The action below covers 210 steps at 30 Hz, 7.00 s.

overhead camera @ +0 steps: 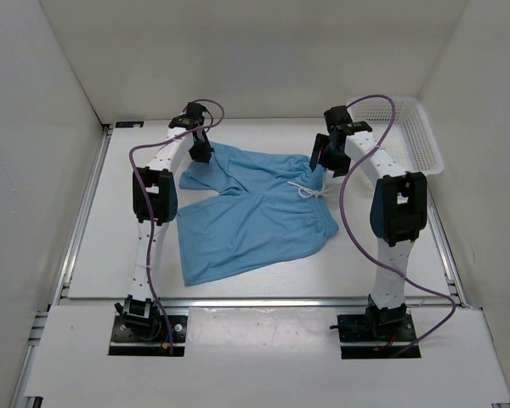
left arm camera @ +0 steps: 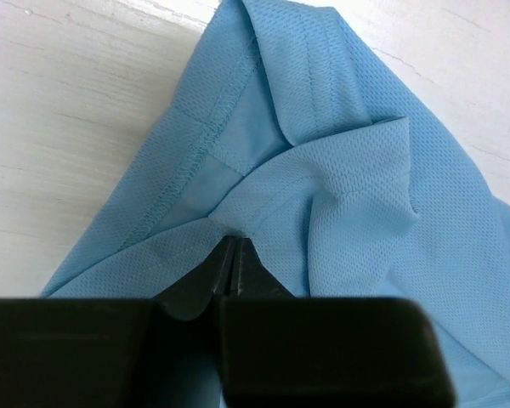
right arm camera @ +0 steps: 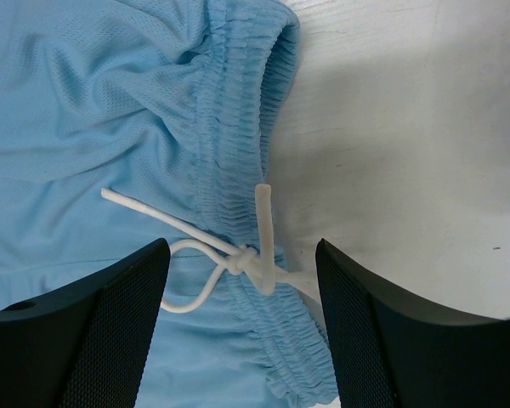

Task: Fold and stack the shorts
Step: Flatten the shorts out

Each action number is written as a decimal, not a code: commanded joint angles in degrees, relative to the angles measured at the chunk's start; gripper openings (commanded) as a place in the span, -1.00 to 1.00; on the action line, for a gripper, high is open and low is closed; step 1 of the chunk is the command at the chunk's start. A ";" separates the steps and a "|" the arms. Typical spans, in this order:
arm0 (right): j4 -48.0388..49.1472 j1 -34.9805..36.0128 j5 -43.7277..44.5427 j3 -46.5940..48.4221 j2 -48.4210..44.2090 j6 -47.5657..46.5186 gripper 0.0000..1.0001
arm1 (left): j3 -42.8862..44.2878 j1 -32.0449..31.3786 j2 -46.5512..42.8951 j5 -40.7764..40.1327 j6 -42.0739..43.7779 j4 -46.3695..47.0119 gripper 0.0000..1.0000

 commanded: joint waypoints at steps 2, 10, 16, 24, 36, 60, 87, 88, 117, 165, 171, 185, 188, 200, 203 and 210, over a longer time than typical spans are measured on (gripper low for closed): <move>-0.71 0.24 -0.46 1.90 0.18 -0.78 0.48 | 2.45 -0.07 -0.13 0.17 1.36 -0.42 -0.78; -0.71 0.24 -0.46 1.37 0.18 -0.78 0.48 | 1.83 -0.07 -3.64 -2.02 1.89 -0.95 -0.78; -0.71 0.24 -0.46 0.84 -0.35 -0.78 0.48 | 1.31 -0.07 -5.49 -7.55 1.89 -0.95 -0.63; -0.71 0.24 -0.46 0.84 -0.35 -0.78 0.48 | 1.92 -0.07 -0.66 -6.34 2.60 -2.00 0.04; -0.71 0.24 -0.98 0.84 -0.35 -0.78 0.48 | 3.07 -0.07 0.40 -5.63 3.12 -2.00 -0.79; -0.18 0.24 -0.98 -2.40 -3.07 -0.78 0.48 | -3.26 -0.07 -12.70 -9.59 4.71 -6.14 -0.70; -0.18 0.24 -0.98 -2.94 -3.60 -0.78 0.48 | -1.43 -0.07 -6.03 -6.51 5.23 -5.52 0.37; -0.18 0.24 -0.98 -2.94 -3.60 -0.78 0.48 | -1.42 -0.07 -5.50 -6.51 5.23 -5.52 0.37; 0.43 0.24 -0.46 -6.01 -5.71 -0.78 0.46 | -29.09 -0.07 -26.58 -11.79 2.16 -5.26 -0.73; -2.73 -0.81 -3.36 27.30 9.17 -1.39 -1.00 | 1.48 8.63 -15.59 3.77 5.85 -6.93 -0.79; -2.12 -0.81 -1.60 20.89 -3.76 -2.98 -1.00 | 0.26 10.39 -28.04 7.37 5.32 -6.93 -0.79; -0.97 -0.29 -4.67 4.36 -40.83 -8.07 -1.00 | -8.88 11.00 -63.30 10.11 0.76 -6.93 -0.79; -2.38 -0.29 -6.86 3.83 -46.83 -8.60 -1.00 | -10.38 11.00 -70.16 8.61 -0.56 -7.45 -0.79; -12.31 -0.29 -11.88 16.30 -54.40 -10.18 -1.00 | 10.44 11.00 -75.72 -3.16 -0.57 -17.03 -0.79; -13.46 -0.29 -9.78 16.31 -54.93 -10.71 -1.00 | 10.19 11.00 -75.72 -5.19 0.05 -16.51 -0.79; -8.37 -0.29 -4.33 3.33 -50.73 -11.24 -1.00 | -7.02 11.00 -70.54 -0.37 1.81 -6.94 -0.79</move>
